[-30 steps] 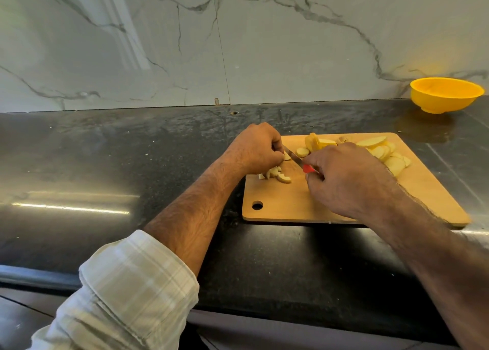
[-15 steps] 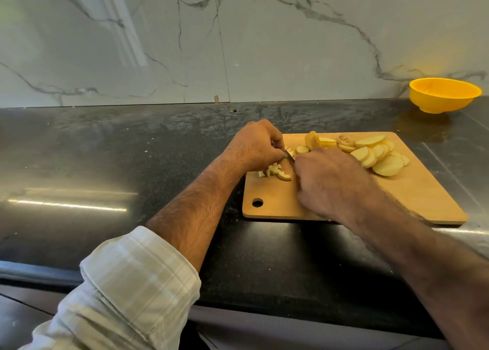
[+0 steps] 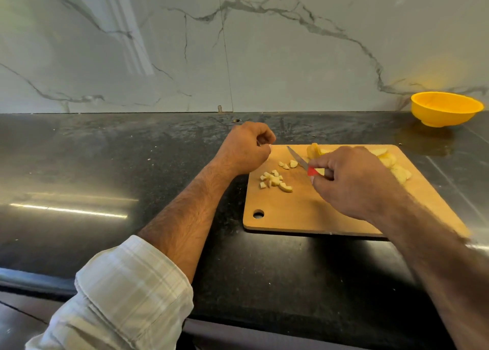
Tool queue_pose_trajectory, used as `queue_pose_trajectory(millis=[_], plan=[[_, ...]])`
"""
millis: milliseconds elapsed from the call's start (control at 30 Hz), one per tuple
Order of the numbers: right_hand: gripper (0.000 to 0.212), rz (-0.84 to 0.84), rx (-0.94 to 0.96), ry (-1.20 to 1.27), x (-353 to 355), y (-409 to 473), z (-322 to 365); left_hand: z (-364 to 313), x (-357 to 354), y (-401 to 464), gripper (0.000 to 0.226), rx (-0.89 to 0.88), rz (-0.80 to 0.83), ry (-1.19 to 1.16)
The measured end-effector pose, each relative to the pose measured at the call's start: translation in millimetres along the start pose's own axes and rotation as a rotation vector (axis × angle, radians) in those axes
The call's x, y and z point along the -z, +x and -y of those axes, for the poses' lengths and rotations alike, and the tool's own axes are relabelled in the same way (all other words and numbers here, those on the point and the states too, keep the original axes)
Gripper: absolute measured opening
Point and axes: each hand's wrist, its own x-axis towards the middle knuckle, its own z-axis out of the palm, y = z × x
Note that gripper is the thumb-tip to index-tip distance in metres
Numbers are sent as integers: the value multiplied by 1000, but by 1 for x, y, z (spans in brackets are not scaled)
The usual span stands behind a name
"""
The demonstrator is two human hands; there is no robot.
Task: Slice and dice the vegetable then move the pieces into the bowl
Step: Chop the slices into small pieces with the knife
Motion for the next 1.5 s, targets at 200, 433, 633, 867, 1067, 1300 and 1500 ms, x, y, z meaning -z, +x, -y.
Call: queue_pose_trajectory(millis=[200, 433, 633, 867, 1067, 1300, 1500], plan=[[33, 106, 23, -17, -3, -4, 4, 2, -5, -1, 32, 3, 111, -40], [36, 78, -32, -3, -1, 1, -3, -1, -2, -4, 37, -36, 189, -97], [30, 62, 1, 77, 1, -1, -2, 2, 2, -5, 33, -45, 119, -128], [31, 139, 40, 41, -2, -5, 2, 6, 1, -3, 32, -21, 42, -80], [31, 55, 7, -9, 2, -2, -3, 7, 2, -3, 29, -3, 31, -42], [32, 181, 149, 84, 2, -5, -2, 8, 8, -5, 9, 64, 137, -47], [30, 118, 116, 8, 4, -1, -9, -1, 25, -10, 9, 100, 298, -143]])
